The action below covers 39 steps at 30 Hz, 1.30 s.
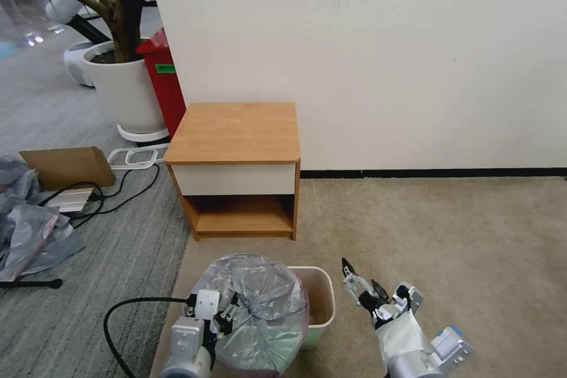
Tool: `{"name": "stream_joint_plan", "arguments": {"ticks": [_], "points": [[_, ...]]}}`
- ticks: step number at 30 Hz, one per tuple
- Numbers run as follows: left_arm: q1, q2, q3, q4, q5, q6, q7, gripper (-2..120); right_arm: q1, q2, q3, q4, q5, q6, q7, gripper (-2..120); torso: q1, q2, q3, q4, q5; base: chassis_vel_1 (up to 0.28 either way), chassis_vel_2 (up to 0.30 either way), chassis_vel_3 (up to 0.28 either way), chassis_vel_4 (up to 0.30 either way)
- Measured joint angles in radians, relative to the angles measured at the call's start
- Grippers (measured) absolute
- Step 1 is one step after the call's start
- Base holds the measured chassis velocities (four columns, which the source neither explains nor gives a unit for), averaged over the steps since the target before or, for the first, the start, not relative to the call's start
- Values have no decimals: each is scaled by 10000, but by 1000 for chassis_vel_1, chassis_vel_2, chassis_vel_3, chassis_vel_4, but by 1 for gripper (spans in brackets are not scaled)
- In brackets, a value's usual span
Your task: Pick up the garbage bag from the table and place it over the trash can.
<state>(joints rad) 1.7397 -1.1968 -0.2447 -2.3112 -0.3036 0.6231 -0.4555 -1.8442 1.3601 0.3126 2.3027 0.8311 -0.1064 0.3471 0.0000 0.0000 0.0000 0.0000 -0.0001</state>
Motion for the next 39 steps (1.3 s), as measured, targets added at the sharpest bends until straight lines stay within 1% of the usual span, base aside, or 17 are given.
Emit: {"name": "stream_joint_plan", "arguments": {"ticks": [1, 2, 3, 4, 6, 11, 15, 22, 26, 31, 34, 37, 39], "points": [[-88, 17, 14, 75, -34, 14, 0, 36, 7, -10, 6, -7, 7, 0, 23, 100, 0, 0, 0, 0, 0, 0, 0, 0, 0], [-224, 41, 30, 195, -104, 73, -6, 29, 25, -38, 18, -19, 27, 0, 51, 100, 0, 0, 0, 0, 0, 0, 0, 0, 0], [-303, 49, 49, 265, -197, 136, -20, 26, 35, -52, 25, -36, 32, 0, 64, 100, 0, 0, 0, 0, 0, 0, 0, 0, 0], [-303, 49, 49, 265, -197, 136, -20, 26, 35, -52, 25, -36, 32, 0, 64, 100, 0, 0, 0, 0, 0, 0, 0, 0, 0], [-446, 58, 80, 379, -405, 247, -58, 21, 59, -68, 25, -82, 39, 0, 80, 100, 0, 0, 0, 0, 1, 0, 0, 0, 0], [-695, 76, 204, 576, -590, 396, -108, 21, 73, -70, -35, -156, 44, 2, 84, 100, 0, 0, 0, 0, 1, 0, 0, 0, 0], [-870, 131, 277, 653, -720, 584, -196, 23, 99, -74, -45, -248, 43, 20, 83, 100, 0, 0, 0, 0, 1, 0, 0, 0, 0], [-1354, 259, 443, 961, -1237, 960, -571, 23, 149, -91, -68, -357, 37, 52, 77, 100, 0, 0, 0, 0, 1, 0, 0, 0, 0], [-1637, 262, 626, 1181, -1444, 1042, -722, 22, 141, -87, -72, -399, 12, 90, 76, 100, 0, 0, 0, 1, 1, 0, 0, 0, 0], [-2045, 145, 929, 1574, -1734, 1118, -1078, 22, 38, -88, -73, -424, -50, 168, 70, 100, 0, 0, 0, 1, 2, 0, 0, 0, 0], [-2132, 60, 1018, 1693, -1741, 1104, -1162, 20, -13, -91, -70, -443, -86, 219, 69, 100, 0, 0, -1, 2, 7, 0, 0, 0, 0], [-2143, -35, 1121, 1740, -1724, 1096, -1209, 13, -64, -92, -55, -445, -145, 262, 67, 100, 0, 1, -1, 3, 7, 0, 0, 0, 0], [-2134, -60, 1130, 1742, -1719, 1095, -1222, 11, -70, -93, -51, -443, -163, 268, 66, 100, 0, 1, -2, 2, 5, 0, 0, 0, 0]]}}
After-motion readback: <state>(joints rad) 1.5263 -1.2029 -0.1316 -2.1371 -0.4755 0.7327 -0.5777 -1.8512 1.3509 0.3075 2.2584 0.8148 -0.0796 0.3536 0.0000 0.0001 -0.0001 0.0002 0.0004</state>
